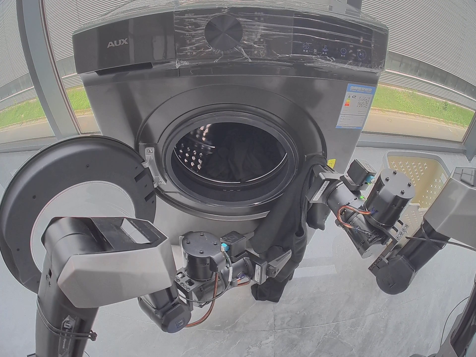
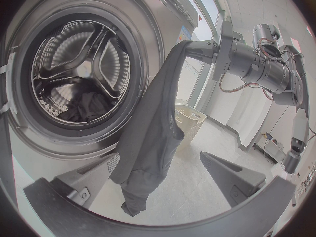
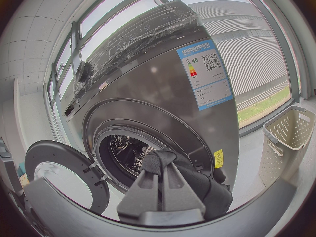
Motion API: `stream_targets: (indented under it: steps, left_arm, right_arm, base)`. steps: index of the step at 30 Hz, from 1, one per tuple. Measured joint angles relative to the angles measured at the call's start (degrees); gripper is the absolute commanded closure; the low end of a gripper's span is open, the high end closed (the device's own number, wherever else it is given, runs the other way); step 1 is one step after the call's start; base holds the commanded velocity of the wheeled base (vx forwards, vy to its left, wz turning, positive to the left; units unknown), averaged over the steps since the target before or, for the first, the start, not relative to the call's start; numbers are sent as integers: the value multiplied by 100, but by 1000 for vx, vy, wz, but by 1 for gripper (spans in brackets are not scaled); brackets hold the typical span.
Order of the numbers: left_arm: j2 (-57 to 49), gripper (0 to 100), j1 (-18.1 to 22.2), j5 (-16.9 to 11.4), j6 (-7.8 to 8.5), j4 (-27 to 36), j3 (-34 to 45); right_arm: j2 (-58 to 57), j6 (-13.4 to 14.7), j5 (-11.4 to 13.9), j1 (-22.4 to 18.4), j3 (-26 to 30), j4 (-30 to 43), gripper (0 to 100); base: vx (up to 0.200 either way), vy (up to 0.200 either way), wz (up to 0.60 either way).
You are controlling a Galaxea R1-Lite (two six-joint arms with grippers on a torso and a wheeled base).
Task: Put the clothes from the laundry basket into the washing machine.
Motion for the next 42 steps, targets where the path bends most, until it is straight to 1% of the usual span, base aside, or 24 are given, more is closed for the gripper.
stream_targets:
  steps: [1, 3, 4, 5, 6, 8, 10, 12, 15, 18, 20, 22, 25, 28, 31, 36, 39, 42]
  left_arm:
    - [27, 0, -6, -7, -6, 13, -63]
    - [102, 0, -20, -40, -71, 99, -254]
    - [144, 0, -24, -85, -165, 172, -347]
    - [179, 0, -39, -154, -239, 229, -422]
    - [196, 0, -46, -207, -268, 246, -450]
    - [245, 0, -59, -433, -340, 295, -544]
    - [289, 0, -83, -572, -383, 328, -646]
    - [308, 0, -89, -622, -389, 339, -678]
    - [334, 0, -89, -789, -395, 345, -720]
    - [366, 0, -88, -1005, -430, 361, -786]
    - [383, 0, -72, -1125, -523, 429, -858]
    - [396, 0, -52, -1191, -666, 558, -952]
    - [400, 0, -33, -1223, -873, 785, -1111]
    - [397, 0, 2, -1220, -967, 1091, -1315]
    - [402, 0, 57, -1172, -986, 1488, -1543]
    - [424, 0, 149, -1045, -989, 1950, -2071]
    - [452, 0, 174, -1015, -985, 2187, -2354]
    - [485, 0, 185, -1022, -978, 2295, -2533]
  right_arm:
    - [7, 2, -1, 0, -2, 0, 100]
    - [24, 11, -1, 0, -10, 2, 100]
    - [30, 11, -1, 0, -11, 0, 100]
    - [39, 16, 0, 0, -13, 0, 100]
    - [41, 16, -1, 0, -13, 0, 100]
    - [50, 18, 0, 4, -11, 0, 100]
    - [60, 18, 0, 11, -2, 0, 100]
    - [61, 21, 0, 11, 0, 0, 100]
    - [63, 24, 0, 11, 1, 0, 100]
    - [68, 24, 2, 11, 6, 0, 100]
    - [68, 27, 2, 13, 11, 0, 100]
    - [68, 27, 0, 13, 20, 0, 100]
    - [68, 27, 2, 4, 20, 0, 100]
    - [68, 27, 2, 0, 26, 0, 100]
    - [68, 27, 2, -2, 28, 0, 100]
    - [68, 29, 2, -2, 30, 0, 100]
    - [68, 27, 2, 4, 30, 0, 100]
    - [68, 27, 5, 11, 30, 0, 100]
  base:
    - [0, 0, 0]
    - [0, 0, 0]
    - [0, 0, 0]
    - [0, 0, 0]
    - [0, 0, 0]
    - [0, 0, 0]
    - [0, 0, 0]
    - [0, 0, 0]
    - [0, 0, 0]
    - [0, 0, 0]
    - [0, 0, 0]
    - [0, 0, 0]
    - [0, 0, 0]
    - [0, 0, 0]
    - [0, 0, 0]
    - [0, 0, 0]
    - [0, 0, 0]
    - [0, 0, 0]
